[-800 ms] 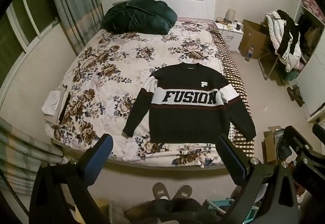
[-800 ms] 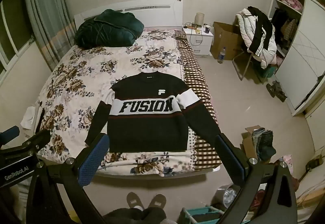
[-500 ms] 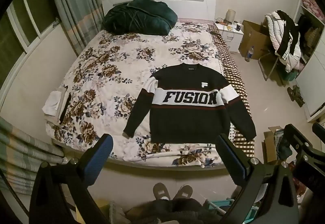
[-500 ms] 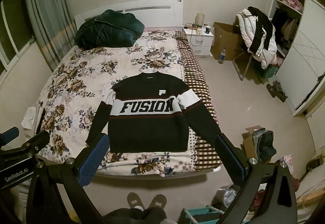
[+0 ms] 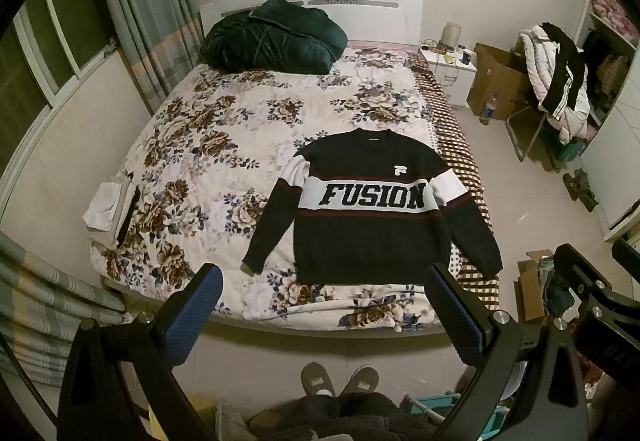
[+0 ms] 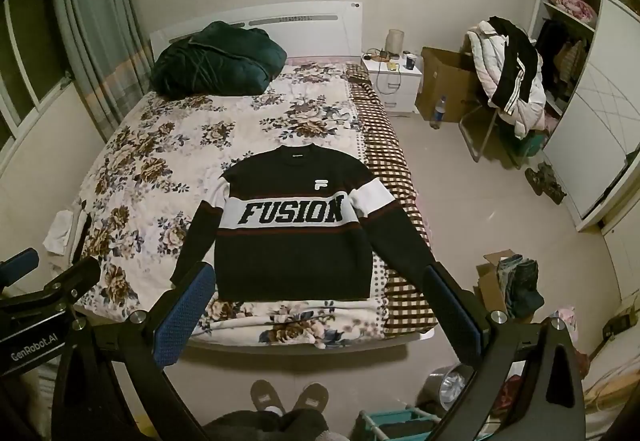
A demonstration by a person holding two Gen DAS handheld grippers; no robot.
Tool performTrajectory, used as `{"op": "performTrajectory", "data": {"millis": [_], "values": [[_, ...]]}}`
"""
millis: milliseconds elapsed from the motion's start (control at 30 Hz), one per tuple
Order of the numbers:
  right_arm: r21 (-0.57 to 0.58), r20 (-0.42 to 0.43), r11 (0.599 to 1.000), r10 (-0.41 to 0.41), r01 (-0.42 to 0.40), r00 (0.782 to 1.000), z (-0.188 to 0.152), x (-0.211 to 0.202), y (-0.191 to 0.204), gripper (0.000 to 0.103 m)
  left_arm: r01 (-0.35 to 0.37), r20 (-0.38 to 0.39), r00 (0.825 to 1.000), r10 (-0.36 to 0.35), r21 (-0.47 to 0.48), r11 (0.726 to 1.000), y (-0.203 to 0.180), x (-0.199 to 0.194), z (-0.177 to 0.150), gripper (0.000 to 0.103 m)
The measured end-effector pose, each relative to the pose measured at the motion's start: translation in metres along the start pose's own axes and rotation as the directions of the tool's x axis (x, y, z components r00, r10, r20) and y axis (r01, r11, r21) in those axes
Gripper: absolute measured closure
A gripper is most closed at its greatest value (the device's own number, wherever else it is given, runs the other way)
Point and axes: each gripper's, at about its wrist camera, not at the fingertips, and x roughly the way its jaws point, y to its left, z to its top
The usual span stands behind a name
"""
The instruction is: Fold small clothes
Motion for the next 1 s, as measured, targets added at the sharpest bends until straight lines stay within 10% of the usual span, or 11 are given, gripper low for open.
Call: {"op": "performTrajectory", "data": {"millis": [1000], "values": [[0.0, 0.013, 1.0, 0.002, -0.002, 1.0, 0.0, -0.015, 0.001, 0.0, 0.004, 0.023, 1.0, -0.003, -0.007, 1.0, -0.016, -0.017, 0.024, 0.0]]}}
